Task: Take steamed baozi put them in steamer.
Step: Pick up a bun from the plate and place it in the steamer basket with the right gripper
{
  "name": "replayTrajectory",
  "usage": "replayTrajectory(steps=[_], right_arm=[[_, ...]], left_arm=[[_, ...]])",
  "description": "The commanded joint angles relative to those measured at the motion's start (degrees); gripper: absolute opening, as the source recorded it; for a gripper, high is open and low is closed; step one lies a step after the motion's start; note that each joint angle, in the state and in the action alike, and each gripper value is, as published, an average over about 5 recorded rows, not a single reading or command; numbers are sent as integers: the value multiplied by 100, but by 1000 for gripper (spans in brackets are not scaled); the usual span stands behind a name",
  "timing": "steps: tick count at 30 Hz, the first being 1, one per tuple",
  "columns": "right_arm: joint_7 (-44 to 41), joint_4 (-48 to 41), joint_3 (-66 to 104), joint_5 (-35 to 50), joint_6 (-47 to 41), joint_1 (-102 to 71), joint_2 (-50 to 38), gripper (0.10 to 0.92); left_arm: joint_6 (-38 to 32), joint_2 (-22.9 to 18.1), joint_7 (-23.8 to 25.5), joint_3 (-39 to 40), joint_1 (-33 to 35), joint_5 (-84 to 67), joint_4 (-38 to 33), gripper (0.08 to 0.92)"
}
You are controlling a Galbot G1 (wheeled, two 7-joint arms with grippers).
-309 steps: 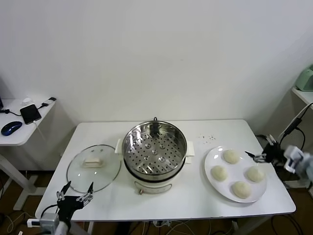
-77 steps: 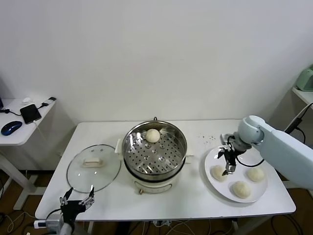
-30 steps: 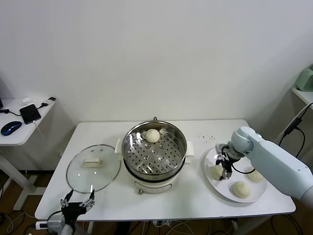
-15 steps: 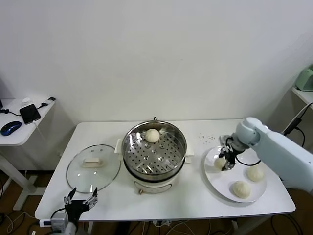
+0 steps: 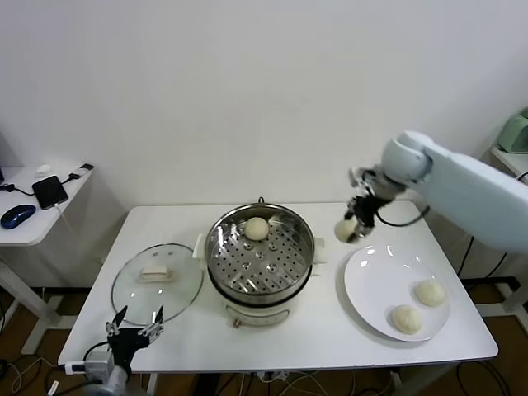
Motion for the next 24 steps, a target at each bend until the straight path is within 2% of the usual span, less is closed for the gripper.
replayTrajectory(steps=[1, 12, 24], right_arm=[[214, -456, -1112, 1481, -754, 1166, 1754, 568], [552, -1568, -1244, 1377, -932, 479, 3217, 568], [1145, -1987, -1175, 1125, -1199, -179, 3667, 568]], left_arm=[[-10, -7, -1, 0, -53, 14, 4, 823], [0, 0, 12, 27, -138, -113, 109, 823], [11, -70, 11, 50, -148, -218, 25, 823]])
